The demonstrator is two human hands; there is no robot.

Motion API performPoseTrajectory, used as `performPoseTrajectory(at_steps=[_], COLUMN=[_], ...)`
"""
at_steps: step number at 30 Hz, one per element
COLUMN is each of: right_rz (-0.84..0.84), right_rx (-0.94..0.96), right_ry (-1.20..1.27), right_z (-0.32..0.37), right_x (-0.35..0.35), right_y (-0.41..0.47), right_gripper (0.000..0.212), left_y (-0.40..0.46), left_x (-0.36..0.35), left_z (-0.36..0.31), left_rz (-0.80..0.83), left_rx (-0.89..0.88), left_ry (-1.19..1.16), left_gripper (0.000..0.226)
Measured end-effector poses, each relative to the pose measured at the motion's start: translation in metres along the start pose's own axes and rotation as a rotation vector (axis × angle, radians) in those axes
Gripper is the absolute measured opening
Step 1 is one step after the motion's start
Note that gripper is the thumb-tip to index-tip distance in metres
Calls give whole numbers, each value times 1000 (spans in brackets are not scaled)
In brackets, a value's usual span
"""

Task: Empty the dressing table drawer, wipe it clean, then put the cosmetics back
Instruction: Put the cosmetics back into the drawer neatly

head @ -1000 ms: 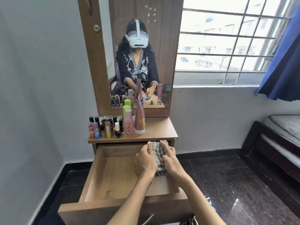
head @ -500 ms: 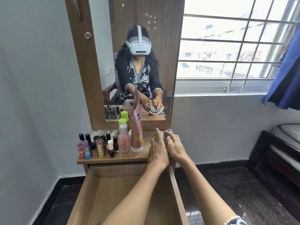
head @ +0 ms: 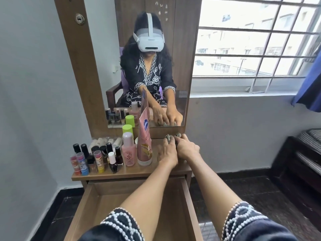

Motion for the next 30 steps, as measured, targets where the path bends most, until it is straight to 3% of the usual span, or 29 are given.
performPoseTrajectory(at_steps=[7,17,27,30], right_rz=[25,54,72,67], right_rx=[11,53,46,28], right_ry=[-199,-249,-229,-239], right_z=[-5,-6,-5,-4], right_x=[-10,-14,-15,-13], right_y=[8,12,9,6], right_gripper=[44,51,55,53], left_y=[15,21,15,5], left_x=[-9,-16,-10,-9], left_z=[0,2,1,0], left_rz=[-19,6,45,-39], left_rx=[16,-4,25,6], left_ry=[190,379,168,109], left_gripper=[53,62,59,50])
Point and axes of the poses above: each hand's wrist, its own y-axis towards the middle knuckle, its own x-axis out of the back of the hand, z = x × y, the point moved 3 cm from there along y, towards the middle knuckle, and after that the axes turned 11 degrees about -y, right-handed, at the moved point
